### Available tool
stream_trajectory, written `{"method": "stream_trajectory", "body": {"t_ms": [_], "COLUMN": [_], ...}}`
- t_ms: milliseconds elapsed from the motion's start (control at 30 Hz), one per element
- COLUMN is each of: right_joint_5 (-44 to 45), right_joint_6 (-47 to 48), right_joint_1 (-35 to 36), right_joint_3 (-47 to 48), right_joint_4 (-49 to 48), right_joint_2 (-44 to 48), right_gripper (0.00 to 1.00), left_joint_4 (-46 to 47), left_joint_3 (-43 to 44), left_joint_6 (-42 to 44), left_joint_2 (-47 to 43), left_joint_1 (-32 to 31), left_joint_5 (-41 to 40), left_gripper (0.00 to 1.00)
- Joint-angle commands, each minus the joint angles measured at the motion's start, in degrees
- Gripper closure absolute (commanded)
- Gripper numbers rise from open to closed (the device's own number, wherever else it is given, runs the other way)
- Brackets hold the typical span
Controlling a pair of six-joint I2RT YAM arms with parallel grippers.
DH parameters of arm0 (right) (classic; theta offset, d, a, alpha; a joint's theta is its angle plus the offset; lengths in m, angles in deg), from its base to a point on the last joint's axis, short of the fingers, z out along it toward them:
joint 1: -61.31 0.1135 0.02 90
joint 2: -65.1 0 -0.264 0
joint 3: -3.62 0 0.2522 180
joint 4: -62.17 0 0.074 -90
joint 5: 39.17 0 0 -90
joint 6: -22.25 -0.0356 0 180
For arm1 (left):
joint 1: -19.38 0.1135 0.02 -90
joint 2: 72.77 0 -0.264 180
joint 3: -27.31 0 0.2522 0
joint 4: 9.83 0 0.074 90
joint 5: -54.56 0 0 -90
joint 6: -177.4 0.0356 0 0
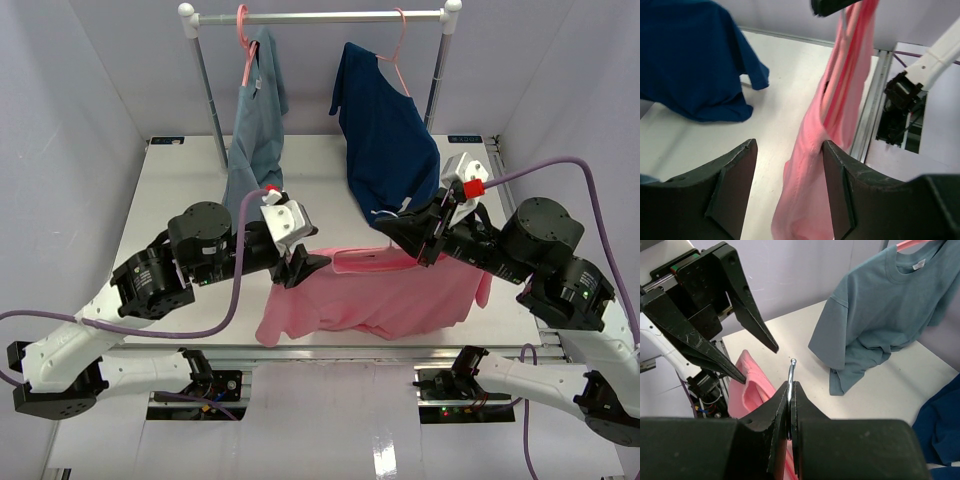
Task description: Place the t-shirt on the hanger
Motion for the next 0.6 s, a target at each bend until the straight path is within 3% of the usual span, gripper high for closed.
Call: {"method": "stream_trajectory", "body": {"t_ms": [0,267,567], "right_joint_5": [-3.58,-4.11,-4.29], "right_joint_6": [0.39,0.26,-0.51], "right_joint_1": [0.15,0.15,0.17], "right_joint_3": [-2.21,-4.68,-8.02], "right_joint_4": [-7.90,-9.83,-13.64], "right_joint_2": [1.68,1.96,3.05], "right_gripper": [0.92,0.92,0.92], "left_joint_4": [0.82,0.10,2.77], "left_joint_3": [3.70,4.72,3.17], "left_joint_6": [1.23,2.01,2.24], "left_joint_2": [2.61,6.83,9.60], "left_joint_1": [-0.01,-0.01,-0.01], "left_joint_5": [9.20,14.82,19.30], "left_gripper": [0.34,0.36,0.53]}}
